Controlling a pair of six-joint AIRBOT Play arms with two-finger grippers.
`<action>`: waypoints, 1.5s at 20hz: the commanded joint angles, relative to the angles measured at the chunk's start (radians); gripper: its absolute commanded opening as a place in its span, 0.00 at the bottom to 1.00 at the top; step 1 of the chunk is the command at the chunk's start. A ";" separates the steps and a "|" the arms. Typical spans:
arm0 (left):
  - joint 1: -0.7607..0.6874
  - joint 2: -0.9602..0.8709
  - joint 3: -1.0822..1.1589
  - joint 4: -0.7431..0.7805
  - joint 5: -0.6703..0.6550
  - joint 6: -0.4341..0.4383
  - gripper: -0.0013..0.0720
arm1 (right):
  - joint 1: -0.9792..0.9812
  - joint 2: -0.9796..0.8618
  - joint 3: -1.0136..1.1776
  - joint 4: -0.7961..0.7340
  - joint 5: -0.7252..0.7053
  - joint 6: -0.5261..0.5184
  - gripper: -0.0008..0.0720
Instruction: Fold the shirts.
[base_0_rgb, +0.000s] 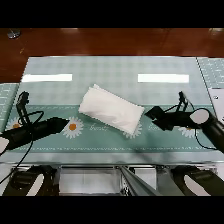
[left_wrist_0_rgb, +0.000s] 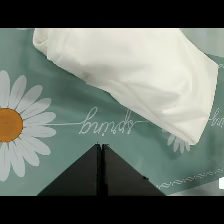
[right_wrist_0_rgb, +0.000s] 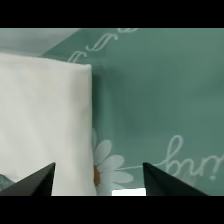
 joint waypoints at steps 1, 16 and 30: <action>0.000 -0.020 0.000 0.000 0.000 0.000 0.06 | -0.002 -0.136 -0.061 0.414 0.010 -0.325 0.87; 0.000 -0.057 0.000 -0.001 0.024 -0.001 0.06 | 0.099 -0.457 0.817 0.041 0.218 -0.238 0.04; 0.000 -0.057 0.000 -0.011 0.084 0.000 0.06 | -0.326 -0.460 1.493 -0.217 0.659 -0.002 0.04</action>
